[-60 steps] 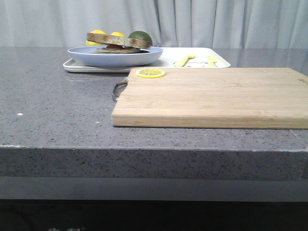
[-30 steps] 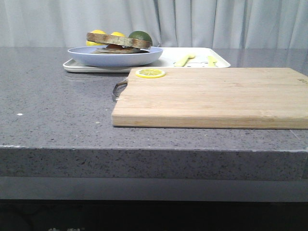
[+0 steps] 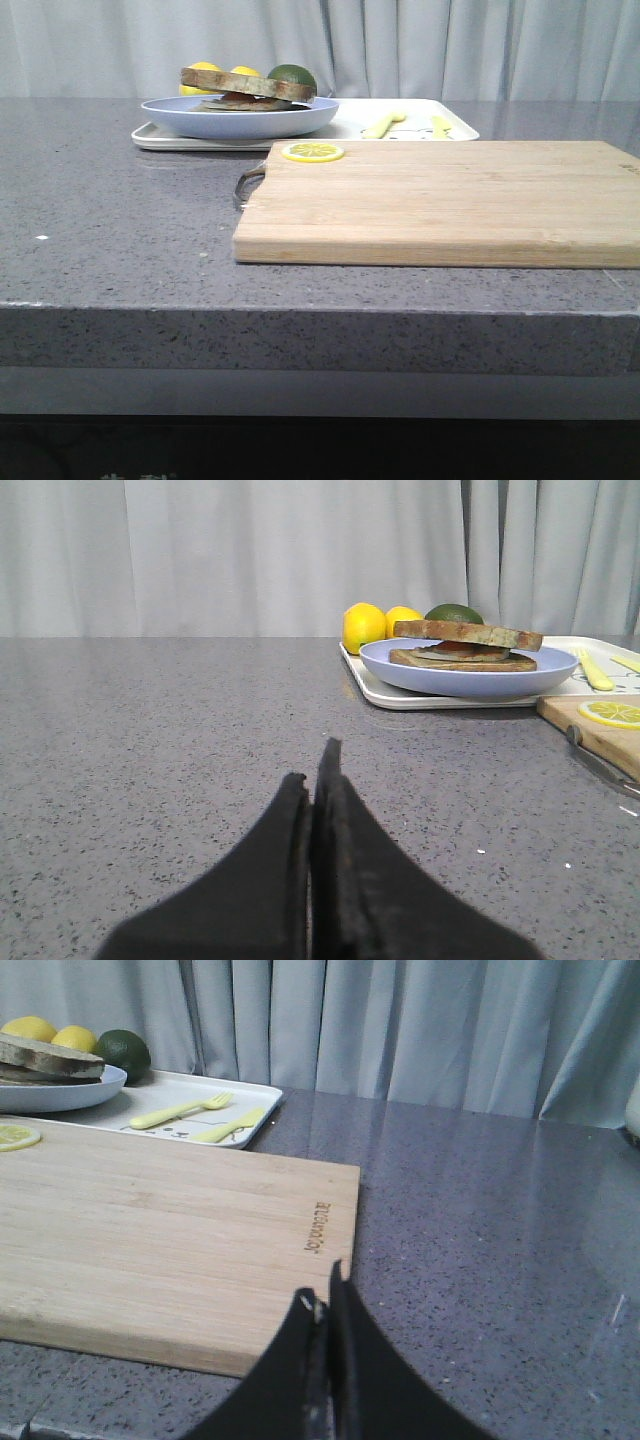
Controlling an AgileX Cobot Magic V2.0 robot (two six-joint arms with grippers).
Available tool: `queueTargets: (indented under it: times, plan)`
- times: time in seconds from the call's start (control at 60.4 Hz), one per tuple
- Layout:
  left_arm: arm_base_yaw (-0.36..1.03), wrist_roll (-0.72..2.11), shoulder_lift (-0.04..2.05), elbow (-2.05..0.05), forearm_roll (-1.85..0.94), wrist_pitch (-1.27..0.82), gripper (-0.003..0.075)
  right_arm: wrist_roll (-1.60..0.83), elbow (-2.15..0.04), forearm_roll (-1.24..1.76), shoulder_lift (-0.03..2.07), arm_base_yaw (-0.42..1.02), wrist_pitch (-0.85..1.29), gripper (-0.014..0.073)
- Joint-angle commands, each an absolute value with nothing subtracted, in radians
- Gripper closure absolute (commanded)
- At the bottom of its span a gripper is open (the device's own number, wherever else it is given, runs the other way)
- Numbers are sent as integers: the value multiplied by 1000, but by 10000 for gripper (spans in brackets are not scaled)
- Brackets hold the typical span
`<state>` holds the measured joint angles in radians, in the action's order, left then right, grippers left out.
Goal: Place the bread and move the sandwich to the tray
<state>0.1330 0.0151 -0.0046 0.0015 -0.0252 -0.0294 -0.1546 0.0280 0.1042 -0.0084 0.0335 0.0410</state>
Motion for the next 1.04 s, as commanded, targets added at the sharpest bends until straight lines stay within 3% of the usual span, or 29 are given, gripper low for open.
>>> queueTargets:
  times: [0.0,1.026]
  plan:
    - [138,6,-25,6,-32,59,738,-157,24,107,-33,21,-56,662]
    - [138,6,-25,6,-32,59,738,-157,24,107,-32,13,-56,662]
